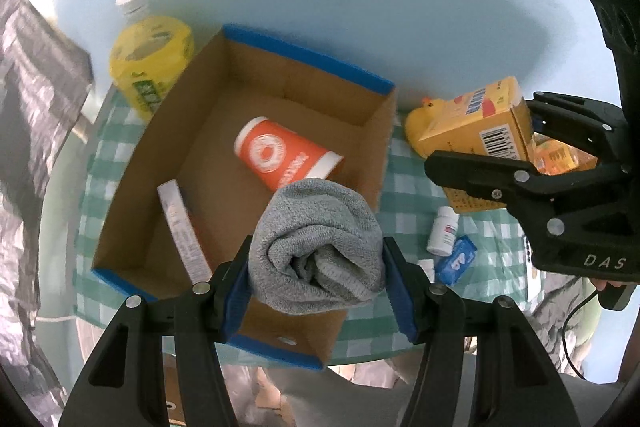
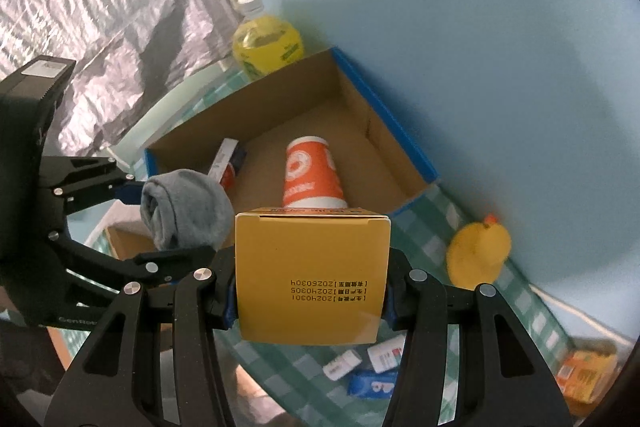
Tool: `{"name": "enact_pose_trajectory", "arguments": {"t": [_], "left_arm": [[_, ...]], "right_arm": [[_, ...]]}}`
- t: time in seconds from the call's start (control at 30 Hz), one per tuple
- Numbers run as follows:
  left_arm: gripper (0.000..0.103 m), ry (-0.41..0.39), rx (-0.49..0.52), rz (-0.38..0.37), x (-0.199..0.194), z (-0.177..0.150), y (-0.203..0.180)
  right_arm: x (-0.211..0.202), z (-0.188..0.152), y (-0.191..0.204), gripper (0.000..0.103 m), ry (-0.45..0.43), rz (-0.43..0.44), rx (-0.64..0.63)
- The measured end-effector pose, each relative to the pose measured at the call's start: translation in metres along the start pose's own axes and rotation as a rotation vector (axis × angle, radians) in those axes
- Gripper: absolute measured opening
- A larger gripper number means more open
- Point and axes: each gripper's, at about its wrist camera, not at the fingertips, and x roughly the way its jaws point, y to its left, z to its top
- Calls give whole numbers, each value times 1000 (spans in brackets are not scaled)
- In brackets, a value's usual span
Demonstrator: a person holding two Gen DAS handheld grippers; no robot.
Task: Organize objects
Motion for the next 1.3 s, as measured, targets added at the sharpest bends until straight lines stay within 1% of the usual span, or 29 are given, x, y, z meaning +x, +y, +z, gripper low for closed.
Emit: {"name": "enact_pose_trajectory", "arguments": {"t": [0.07,0.1,0.3,0.5,0.67,0.83,0.9,0.93,0.97,1.0,1.03,1.07,1.23,1.3], "left_arm": [[61,-3,-14,8,0,-1,7],[61,-5,-24,6,1,-1,11],[61,6,-74,28,11,-5,37],[61,21,-120,37,25,-7,55],[61,37,-150,50,35,-10,63],[61,53,-162,72,40,-15,67],[65,51,-171,74,39,-15,68],[70,48,-174,77,39,-14,69],[75,43,-177,82,38,-14,68],[77,37,-182,85,37,-14,68],[80,34,-186,85,36,-13,68],[80,32,-193,85,35,-14,68],[80,33,-206,86,27,-16,61],[84,26,-195,84,21,-17,56]], "right_arm": [[6,6,6,52,9,9,-19],[9,6,10,52,14,46,-81],[35,22,29,52,59,61,-132],[67,28,42,52,123,53,-175],[83,30,48,52,153,68,-180],[87,33,50,52,151,65,-177],[85,35,49,53,144,61,-164],[84,35,48,54,139,57,-158],[83,36,47,60,137,57,-156],[81,37,46,66,135,54,-151],[79,38,44,69,131,46,-142],[77,39,43,71,127,39,-135],[59,42,36,72,105,29,-117],[49,43,32,76,89,19,-102]]}}
